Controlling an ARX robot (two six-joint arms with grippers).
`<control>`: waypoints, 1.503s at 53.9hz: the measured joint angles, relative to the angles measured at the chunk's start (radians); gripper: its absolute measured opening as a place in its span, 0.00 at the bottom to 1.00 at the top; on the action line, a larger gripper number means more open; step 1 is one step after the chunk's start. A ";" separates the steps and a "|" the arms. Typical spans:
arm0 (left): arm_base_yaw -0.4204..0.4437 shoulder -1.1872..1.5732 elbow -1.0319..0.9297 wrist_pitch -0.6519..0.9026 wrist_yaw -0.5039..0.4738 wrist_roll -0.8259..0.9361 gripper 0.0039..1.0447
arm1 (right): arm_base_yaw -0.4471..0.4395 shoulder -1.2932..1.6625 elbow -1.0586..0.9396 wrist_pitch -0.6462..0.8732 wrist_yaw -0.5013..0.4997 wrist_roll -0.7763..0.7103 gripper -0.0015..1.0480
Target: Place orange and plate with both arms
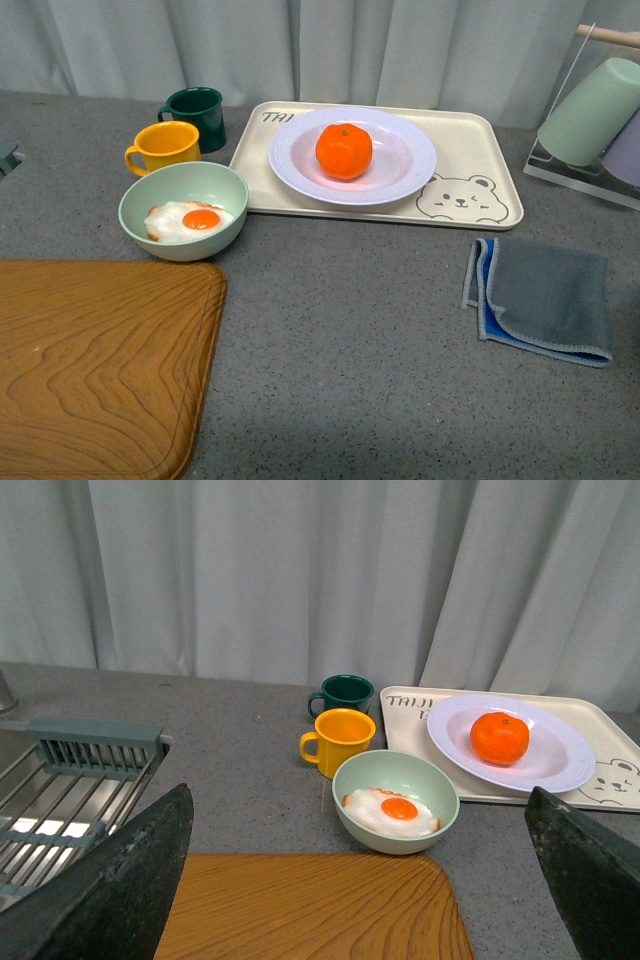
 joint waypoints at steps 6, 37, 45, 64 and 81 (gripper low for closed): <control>0.000 0.000 0.000 0.000 0.000 0.000 0.94 | 0.000 -0.052 0.000 -0.049 0.000 0.000 0.01; 0.000 0.000 0.000 0.000 0.000 0.000 0.94 | 0.000 -0.262 0.000 -0.256 0.000 0.000 0.01; 0.000 0.000 0.000 0.000 0.000 0.000 0.94 | 0.000 -0.302 0.000 -0.296 0.000 0.000 0.01; 0.000 0.000 0.000 0.000 0.000 0.000 0.94 | 0.000 -0.462 0.001 -0.462 -0.003 -0.002 0.35; 0.000 0.000 0.000 0.000 0.000 0.000 0.94 | 0.000 -0.462 0.001 -0.462 -0.003 -0.002 0.91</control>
